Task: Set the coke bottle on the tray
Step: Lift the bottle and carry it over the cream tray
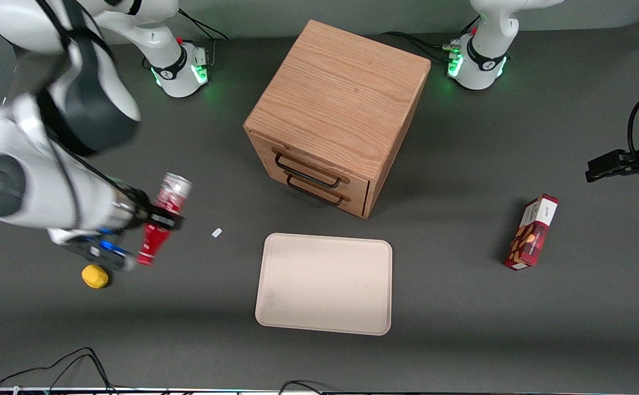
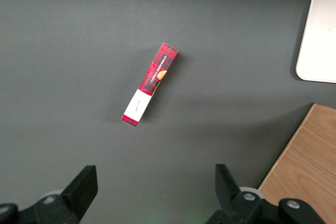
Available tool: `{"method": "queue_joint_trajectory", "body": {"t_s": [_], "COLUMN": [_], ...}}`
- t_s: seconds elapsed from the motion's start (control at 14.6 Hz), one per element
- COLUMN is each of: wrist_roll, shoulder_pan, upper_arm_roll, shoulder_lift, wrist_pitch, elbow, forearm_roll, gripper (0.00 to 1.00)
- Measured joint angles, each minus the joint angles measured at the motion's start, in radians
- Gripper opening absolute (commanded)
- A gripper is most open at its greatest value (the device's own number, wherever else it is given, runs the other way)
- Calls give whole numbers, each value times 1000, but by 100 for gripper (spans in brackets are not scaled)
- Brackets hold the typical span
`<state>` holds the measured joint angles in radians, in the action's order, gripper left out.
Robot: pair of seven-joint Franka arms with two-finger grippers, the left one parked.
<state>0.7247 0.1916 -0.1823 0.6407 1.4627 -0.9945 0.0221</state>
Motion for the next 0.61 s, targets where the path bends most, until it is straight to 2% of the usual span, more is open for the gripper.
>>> {"method": "queue_joint_trajectory", "body": {"t_s": [0.14,0.27,0.61], "wrist_roll": [0,0,-9], "shoulder_pan": [106,169,200], "upper_arm_roll": [73,103,119], "shoulder_lift": [105,186,333], "wrist_pitch": [119,224,448], "elbow": [31,46,59], "forearm_roll": [2,3,4], "gripper": [0,0,0]}}
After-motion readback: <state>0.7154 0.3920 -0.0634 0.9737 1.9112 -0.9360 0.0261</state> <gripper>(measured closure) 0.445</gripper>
